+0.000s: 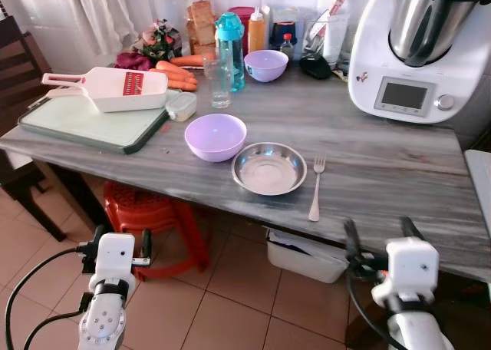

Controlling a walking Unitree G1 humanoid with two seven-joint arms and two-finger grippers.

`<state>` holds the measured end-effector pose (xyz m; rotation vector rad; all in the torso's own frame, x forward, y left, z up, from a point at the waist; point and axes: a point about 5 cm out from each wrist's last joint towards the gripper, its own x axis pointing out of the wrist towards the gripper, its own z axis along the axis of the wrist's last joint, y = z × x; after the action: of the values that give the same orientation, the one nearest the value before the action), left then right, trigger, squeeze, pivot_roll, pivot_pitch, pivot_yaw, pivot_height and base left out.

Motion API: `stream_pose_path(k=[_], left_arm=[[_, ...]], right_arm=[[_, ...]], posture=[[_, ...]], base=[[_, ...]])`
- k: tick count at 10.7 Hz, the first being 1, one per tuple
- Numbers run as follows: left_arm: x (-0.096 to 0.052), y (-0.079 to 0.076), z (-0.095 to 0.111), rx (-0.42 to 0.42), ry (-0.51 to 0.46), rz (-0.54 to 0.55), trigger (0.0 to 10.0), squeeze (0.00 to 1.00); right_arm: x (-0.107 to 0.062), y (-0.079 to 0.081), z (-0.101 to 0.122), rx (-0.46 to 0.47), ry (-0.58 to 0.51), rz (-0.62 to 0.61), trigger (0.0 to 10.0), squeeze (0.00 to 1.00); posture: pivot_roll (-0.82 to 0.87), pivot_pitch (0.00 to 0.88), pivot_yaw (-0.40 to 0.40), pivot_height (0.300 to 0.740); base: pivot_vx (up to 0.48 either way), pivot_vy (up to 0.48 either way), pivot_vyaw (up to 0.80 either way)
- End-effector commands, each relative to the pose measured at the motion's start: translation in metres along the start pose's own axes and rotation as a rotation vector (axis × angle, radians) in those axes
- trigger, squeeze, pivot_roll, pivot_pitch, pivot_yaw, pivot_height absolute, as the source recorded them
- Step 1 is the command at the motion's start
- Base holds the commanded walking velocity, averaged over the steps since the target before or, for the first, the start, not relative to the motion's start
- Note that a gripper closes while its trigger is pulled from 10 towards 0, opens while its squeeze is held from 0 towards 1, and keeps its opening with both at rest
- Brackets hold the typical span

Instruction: Setting the table

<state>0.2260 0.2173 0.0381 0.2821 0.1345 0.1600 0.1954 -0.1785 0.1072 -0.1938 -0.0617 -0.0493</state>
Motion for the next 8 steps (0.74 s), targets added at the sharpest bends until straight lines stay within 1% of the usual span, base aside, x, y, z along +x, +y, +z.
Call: stream_pose_path(k=[1,3,6,8], left_arm=[[0.002,0.0,0.004,0.002,-0.018,0.003,10.0,0.0],[0.004,0.0,0.008,0.003,-0.022,0.006,10.0,0.0],[0.006,-0.001,0.014,-0.004,-0.033,0.001,10.0,0.0],[0.008,-0.005,0.019,-0.007,-0.04,-0.012,10.0,0.0]], right_arm=[[0.0,0.0,-0.006,0.0,0.032,-0.001,10.0,0.0],[-0.001,0.002,-0.007,0.008,0.034,0.007,10.0,0.0],[0.002,0.004,-0.007,0.011,0.032,0.014,10.0,0.0],[0.003,0.007,-0.01,0.022,0.043,0.032,10.0,0.0]], posture=[[-0.01,0.0,0.04,0.74],[-0.01,0.0,0.04,0.74],[-0.01,0.0,0.043,0.74],[-0.01,0.0,0.044,0.74]], base=[[0.0,0.0,-0.8],[0.0,0.0,-0.8],[0.0,0.0,0.0],[-0.257,0.0,0.0]])
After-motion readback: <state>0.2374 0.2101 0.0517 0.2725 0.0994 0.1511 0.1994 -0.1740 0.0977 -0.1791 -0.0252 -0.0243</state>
